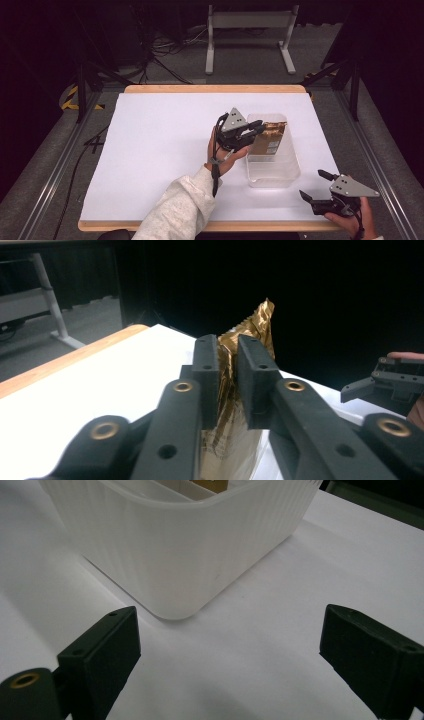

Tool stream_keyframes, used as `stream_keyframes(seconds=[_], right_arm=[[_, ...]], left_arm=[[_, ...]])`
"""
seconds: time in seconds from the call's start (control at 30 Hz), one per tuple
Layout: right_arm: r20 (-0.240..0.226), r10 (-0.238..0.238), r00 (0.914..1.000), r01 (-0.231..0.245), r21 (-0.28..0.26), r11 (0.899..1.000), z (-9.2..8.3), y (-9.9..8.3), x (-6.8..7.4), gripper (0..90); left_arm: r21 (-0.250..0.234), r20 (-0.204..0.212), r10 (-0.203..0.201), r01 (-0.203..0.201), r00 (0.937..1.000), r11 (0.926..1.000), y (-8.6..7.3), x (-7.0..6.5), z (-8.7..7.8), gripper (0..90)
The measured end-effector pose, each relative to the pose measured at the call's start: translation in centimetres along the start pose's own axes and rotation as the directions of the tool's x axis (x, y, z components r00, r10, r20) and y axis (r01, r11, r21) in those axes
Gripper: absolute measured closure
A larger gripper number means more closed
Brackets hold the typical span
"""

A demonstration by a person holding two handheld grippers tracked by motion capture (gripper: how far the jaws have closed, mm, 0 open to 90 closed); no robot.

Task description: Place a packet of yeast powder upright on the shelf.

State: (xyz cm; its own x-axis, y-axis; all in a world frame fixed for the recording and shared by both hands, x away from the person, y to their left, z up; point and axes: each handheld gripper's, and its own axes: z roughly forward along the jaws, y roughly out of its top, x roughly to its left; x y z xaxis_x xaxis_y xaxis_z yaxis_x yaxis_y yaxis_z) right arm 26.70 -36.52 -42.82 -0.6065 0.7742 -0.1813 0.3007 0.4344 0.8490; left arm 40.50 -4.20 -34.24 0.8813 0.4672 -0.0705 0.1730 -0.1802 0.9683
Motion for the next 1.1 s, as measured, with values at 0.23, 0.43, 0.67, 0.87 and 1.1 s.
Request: stream_keyframes(seconds=[0.23,0.43,0.67,0.87,1.1], right_arm=[[-0.002,-0.006,1.0,0.006,0.009,1.0,0.1,0.0,0.1,10.1],[-0.004,-0.001,1.0,0.001,0.004,1.0,0.1,0.0,0.0,10.1],[-0.005,-0.008,1.0,0.008,0.009,1.0,0.2,0.1,0.2,10.1],[-0.013,0.002,0.9999,-0.002,0.01,1.0,0.2,0.0,0.1,10.5],[-0.017,0.001,0.9999,0.0,0.008,1.0,0.2,0.0,0.1,11.1]], left_arm=[[-0.046,0.006,0.048,-0.048,0.9988,0.9978,0.8,0.3,-1.7,71.3],[-0.03,0.006,0.082,-0.081,0.9967,0.9962,1.0,0.5,-3.6,59.6],[0.028,-0.022,0.13,-0.129,0.9913,0.9912,0.4,0.0,-5.2,42.3],[0.091,-0.046,0.169,-0.164,0.9845,0.9822,-0.8,-0.6,-6.5,31.0],[0.175,-0.078,0.213,-0.197,0.9739,0.9645,-2.5,0.0,-8.0,21.3]])
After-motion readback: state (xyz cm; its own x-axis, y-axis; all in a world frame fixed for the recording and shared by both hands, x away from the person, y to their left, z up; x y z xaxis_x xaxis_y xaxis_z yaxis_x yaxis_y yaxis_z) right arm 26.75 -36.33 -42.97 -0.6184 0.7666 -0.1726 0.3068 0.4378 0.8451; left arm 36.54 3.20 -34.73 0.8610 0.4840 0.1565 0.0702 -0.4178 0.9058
